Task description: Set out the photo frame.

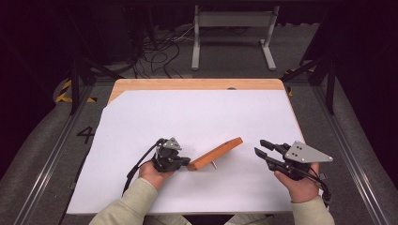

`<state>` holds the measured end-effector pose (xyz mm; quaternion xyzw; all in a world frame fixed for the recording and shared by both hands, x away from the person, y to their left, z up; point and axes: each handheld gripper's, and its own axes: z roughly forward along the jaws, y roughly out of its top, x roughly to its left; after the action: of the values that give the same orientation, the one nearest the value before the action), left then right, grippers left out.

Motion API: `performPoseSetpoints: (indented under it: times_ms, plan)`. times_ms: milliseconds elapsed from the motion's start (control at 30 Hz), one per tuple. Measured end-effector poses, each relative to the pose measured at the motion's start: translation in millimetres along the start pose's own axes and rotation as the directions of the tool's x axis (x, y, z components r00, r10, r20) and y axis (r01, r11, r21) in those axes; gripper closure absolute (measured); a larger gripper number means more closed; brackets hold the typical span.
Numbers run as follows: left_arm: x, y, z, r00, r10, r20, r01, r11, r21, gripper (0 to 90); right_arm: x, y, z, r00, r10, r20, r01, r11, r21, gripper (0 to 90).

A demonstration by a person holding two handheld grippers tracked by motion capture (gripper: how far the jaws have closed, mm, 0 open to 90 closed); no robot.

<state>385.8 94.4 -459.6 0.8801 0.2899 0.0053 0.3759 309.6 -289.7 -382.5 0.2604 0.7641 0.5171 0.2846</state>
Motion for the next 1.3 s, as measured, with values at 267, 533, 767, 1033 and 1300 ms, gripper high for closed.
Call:
performPoseSetpoints:
  times_ms: [267,533,767,1033,1300]
  plan:
    - [-12.8,0.3,1.7,0.9958,0.029,0.087,-0.033,0.9984,0.047,89.9,-0.5,0.1,-0.4,1.0,0.007,-0.005,-0.007,1.0,0.001,64.4]
    - [-34.4,2.7,9.5,0.9855,0.064,0.157,-0.076,0.9944,0.073,89.8,-0.2,0.0,0.5,0.9998,0.015,-0.015,-0.015,1.0,0.009,65.1]
    - [-49.1,5.1,15.8,0.9762,0.096,0.194,-0.113,0.9902,0.082,89.9,0.3,0.4,0.8,0.9997,0.016,-0.016,-0.016,1.0,0.01,65.2]
    - [-67.0,9.7,26.7,0.9613,0.136,0.24,-0.159,0.9839,0.081,89.8,0.4,0.9,0.7,0.9987,0.034,-0.038,-0.034,0.999,0.018,67.9]
    - [-80.7,15.0,36.9,0.9511,0.155,0.268,-0.181,0.9805,0.076,89.7,0.0,0.9,0.3,0.9951,0.081,-0.056,-0.08,0.997,0.021,68.6]
